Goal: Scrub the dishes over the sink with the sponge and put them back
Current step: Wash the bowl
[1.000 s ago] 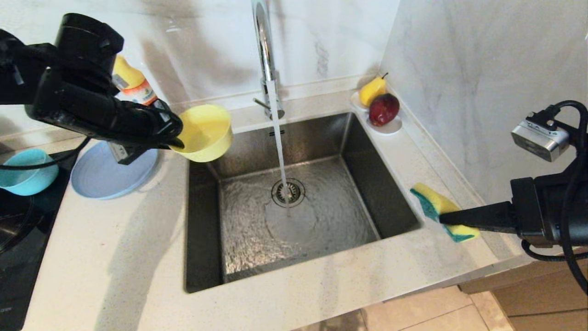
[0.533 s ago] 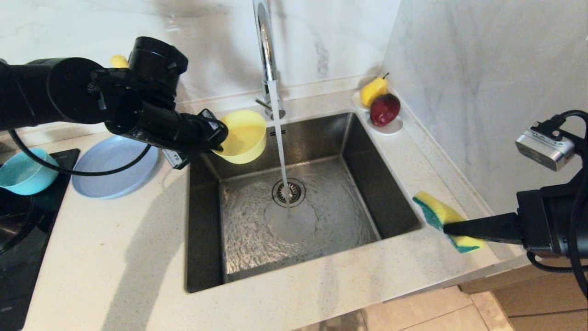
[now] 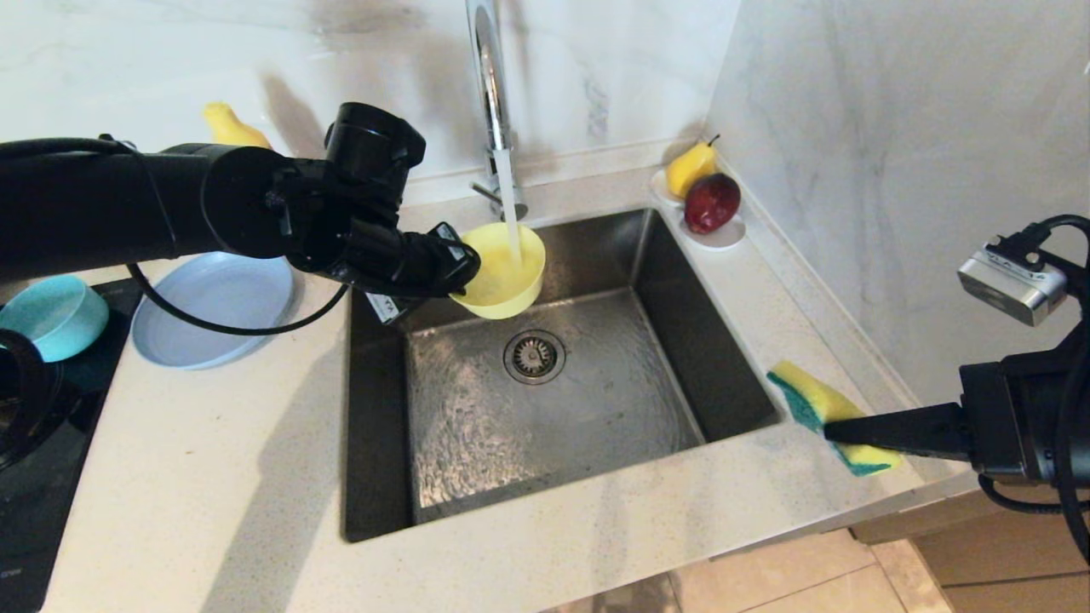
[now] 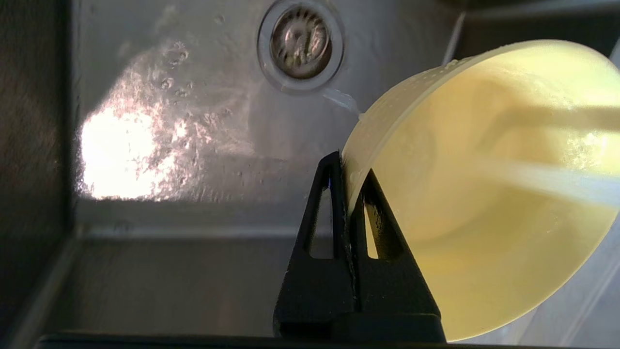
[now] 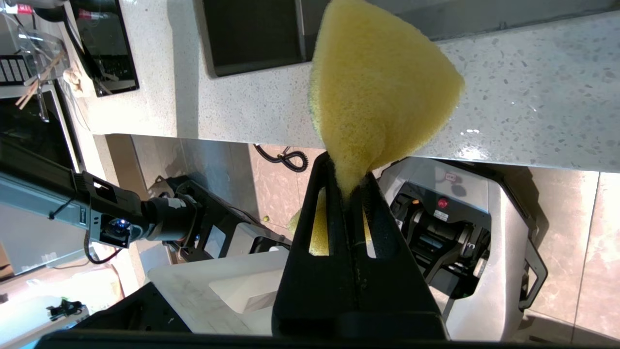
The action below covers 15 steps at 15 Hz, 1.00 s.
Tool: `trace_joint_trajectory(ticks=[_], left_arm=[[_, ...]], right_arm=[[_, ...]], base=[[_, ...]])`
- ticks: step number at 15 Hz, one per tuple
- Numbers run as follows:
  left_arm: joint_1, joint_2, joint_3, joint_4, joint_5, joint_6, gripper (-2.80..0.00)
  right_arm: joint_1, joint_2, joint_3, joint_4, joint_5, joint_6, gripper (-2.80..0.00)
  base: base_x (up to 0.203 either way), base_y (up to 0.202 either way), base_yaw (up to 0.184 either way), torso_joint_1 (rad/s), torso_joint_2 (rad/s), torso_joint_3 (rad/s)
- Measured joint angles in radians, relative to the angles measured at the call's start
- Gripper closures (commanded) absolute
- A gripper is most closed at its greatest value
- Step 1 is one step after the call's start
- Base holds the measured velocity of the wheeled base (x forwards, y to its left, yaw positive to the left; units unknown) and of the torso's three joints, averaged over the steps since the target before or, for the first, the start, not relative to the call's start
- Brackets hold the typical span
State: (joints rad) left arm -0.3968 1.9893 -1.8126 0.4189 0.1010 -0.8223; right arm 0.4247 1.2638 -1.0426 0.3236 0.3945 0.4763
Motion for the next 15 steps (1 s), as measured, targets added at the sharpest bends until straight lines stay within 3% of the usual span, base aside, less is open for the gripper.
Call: trace_joint_trajectory(ticks=[15], left_arm=[[-0.031, 0.009, 0.053, -0.026, 0.015, 0.016, 0.00]], right_arm=[[-0.008, -0.004, 0.030, -0.037, 0.001, 0.005, 0.00]], base=[[0.000, 0.000, 0.000, 0.000, 0.00, 0.000]])
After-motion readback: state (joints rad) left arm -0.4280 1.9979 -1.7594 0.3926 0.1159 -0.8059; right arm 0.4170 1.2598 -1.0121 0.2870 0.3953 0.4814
